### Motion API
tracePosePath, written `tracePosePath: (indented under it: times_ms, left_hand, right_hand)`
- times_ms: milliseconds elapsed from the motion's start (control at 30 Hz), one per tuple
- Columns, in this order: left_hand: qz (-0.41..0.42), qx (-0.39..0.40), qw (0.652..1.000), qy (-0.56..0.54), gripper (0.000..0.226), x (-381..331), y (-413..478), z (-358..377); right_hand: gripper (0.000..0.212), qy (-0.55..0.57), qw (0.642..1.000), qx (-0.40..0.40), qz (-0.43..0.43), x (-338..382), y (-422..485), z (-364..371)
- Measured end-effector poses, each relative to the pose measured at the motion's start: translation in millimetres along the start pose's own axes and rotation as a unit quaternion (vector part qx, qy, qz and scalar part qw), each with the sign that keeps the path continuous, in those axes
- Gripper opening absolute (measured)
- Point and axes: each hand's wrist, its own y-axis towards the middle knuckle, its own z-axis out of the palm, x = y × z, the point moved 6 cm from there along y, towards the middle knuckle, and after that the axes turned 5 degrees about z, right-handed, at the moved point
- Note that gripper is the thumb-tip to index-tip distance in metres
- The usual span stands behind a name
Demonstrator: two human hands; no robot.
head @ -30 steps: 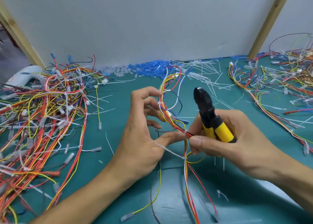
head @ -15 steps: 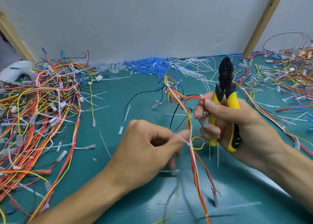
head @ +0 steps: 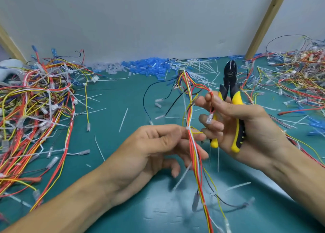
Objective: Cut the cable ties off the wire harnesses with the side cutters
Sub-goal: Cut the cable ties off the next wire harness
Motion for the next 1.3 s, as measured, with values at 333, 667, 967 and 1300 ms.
tracePosePath:
  times_ms: [333,667,967,1300]
  left_hand:
    - [-0.011,-0.071,0.997,0.007,0.037,-2.4,0.5,-10.9]
    - [0.075,-0.095,0.976,0.180,0.016,-15.4,-3.0,-6.6]
    - [0.159,-0.160,0.937,0.268,0.015,-21.3,-4.9,-6.2]
    - [0.168,-0.276,0.882,0.342,0.016,-16.4,-11.1,-18.2]
  right_hand:
    - [0.007,-0.099,0.995,0.001,-0.019,-4.7,1.0,1.2]
    - [0.009,-0.210,0.976,-0.041,-0.046,-6.1,1.2,-2.8]
    - [0.022,-0.420,0.871,-0.204,-0.151,13.3,-5.7,-11.2]
    - [0.037,-0.404,0.902,-0.141,-0.056,8.4,-5.5,-7.7]
